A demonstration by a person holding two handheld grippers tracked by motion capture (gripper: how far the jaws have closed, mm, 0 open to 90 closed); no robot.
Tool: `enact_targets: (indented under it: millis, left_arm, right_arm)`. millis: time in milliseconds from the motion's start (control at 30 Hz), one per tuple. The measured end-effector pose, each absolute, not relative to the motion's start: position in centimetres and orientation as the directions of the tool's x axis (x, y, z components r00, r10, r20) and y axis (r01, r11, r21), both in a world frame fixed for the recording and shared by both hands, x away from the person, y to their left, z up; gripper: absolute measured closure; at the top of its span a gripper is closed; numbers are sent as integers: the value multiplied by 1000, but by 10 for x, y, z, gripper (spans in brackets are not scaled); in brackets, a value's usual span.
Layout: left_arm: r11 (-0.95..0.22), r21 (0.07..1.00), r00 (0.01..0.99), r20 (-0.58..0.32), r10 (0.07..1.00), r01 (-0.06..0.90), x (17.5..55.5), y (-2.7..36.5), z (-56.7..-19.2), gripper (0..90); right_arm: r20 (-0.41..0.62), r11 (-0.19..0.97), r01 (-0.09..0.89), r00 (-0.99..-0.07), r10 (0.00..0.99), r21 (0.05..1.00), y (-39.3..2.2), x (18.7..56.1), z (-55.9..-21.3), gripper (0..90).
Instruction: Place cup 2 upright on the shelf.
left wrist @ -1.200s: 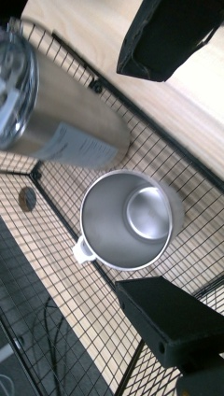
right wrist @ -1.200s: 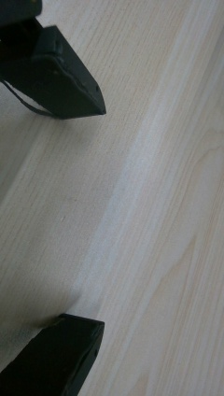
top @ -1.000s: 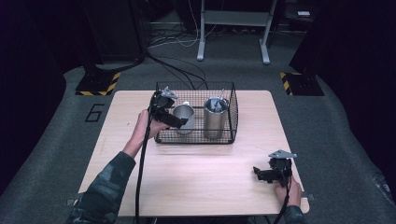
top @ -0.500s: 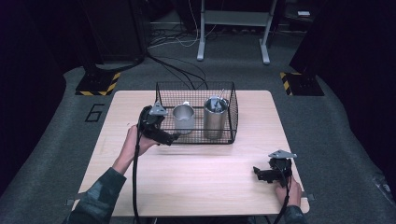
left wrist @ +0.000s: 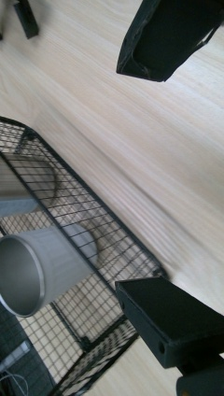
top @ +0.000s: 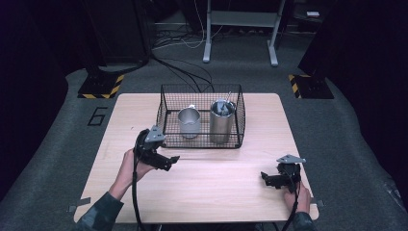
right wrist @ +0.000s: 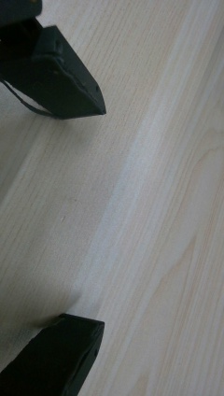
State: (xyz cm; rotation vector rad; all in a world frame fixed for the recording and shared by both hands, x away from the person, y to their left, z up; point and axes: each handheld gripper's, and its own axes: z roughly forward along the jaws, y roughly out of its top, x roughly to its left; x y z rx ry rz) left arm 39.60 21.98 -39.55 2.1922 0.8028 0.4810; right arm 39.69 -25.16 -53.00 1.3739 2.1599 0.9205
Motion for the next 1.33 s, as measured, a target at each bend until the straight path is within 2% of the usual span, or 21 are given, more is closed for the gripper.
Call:
enact_targets:
  millis: [367, 733, 1000, 1333]
  left_arm:
    - [-522, 723, 695, 82, 714, 451, 360, 242, -449, 1]
    - [-461, 724, 636, 39, 771, 514, 356, 263, -510, 1]
    - [-423, 721, 600, 13, 800, 549, 362, 271, -529, 0]
    - [-425, 707, 584, 20, 812, 566, 366, 271, -530, 0]
  right_arm:
    - [2, 294, 629, -425, 905, 720, -252, 397, -530, 0]
    - [2, 293, 629, -425, 905, 720, -252, 397, -530, 0]
    - [2, 294, 628, -425, 905, 720, -252, 397, -530, 0]
    - [0, 296, 627, -427, 904, 720, -252, 397, -530, 0]
